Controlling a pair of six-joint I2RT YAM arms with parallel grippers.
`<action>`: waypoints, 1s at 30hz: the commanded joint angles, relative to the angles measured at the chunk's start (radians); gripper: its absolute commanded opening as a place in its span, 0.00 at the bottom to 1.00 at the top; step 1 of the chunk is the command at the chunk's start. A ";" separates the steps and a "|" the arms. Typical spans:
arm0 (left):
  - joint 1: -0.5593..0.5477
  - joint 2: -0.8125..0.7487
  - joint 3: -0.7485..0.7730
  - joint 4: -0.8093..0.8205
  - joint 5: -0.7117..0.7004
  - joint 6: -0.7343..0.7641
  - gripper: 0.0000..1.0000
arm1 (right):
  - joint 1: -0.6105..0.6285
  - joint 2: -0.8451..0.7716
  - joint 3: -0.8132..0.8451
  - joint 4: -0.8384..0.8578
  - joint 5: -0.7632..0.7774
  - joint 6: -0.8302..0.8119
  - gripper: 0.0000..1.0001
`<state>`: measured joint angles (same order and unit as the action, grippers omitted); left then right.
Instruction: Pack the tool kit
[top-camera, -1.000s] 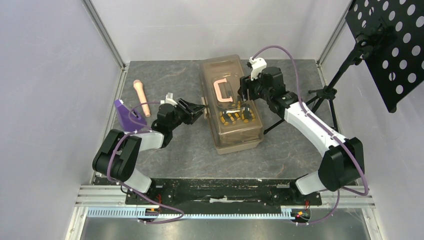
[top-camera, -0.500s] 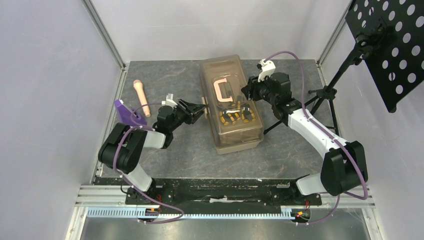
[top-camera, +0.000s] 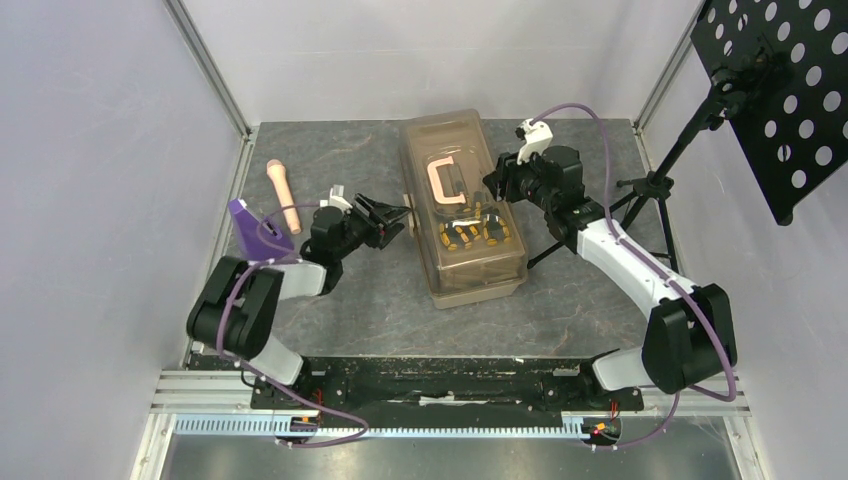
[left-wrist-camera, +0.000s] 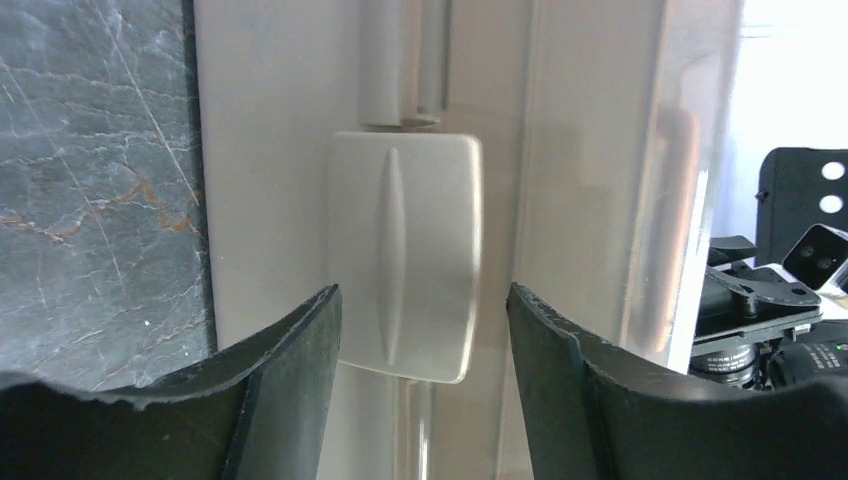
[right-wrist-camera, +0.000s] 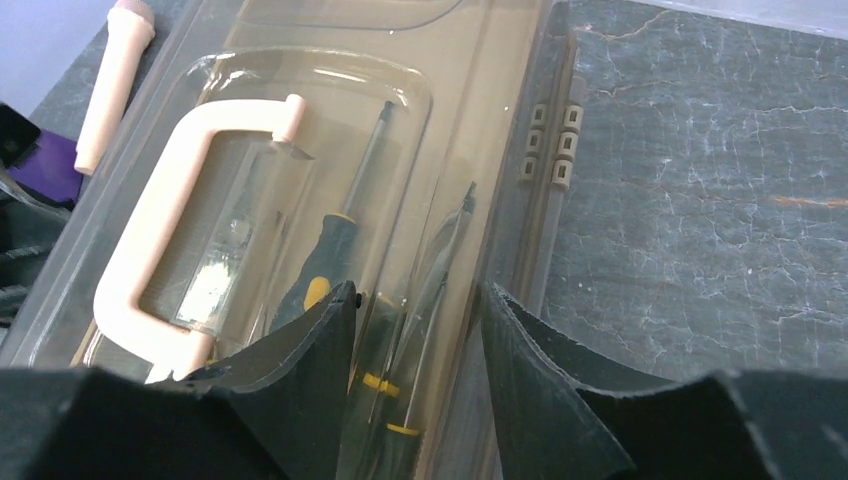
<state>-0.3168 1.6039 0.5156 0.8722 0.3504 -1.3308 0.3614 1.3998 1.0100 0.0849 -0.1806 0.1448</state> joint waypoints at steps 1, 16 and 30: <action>0.029 -0.180 0.103 -0.346 -0.015 0.192 0.71 | 0.021 -0.059 0.033 -0.159 -0.078 -0.011 0.53; 0.031 -0.771 0.507 -1.293 -0.507 0.833 0.98 | 0.014 -0.561 -0.096 -0.166 0.366 -0.149 0.98; 0.032 -1.223 0.603 -1.423 -0.906 1.162 1.00 | 0.014 -1.148 -0.490 -0.047 0.678 -0.268 0.98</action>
<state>-0.2874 0.4431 1.1442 -0.5419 -0.4015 -0.2989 0.3756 0.3412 0.5911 -0.0555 0.3889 -0.0807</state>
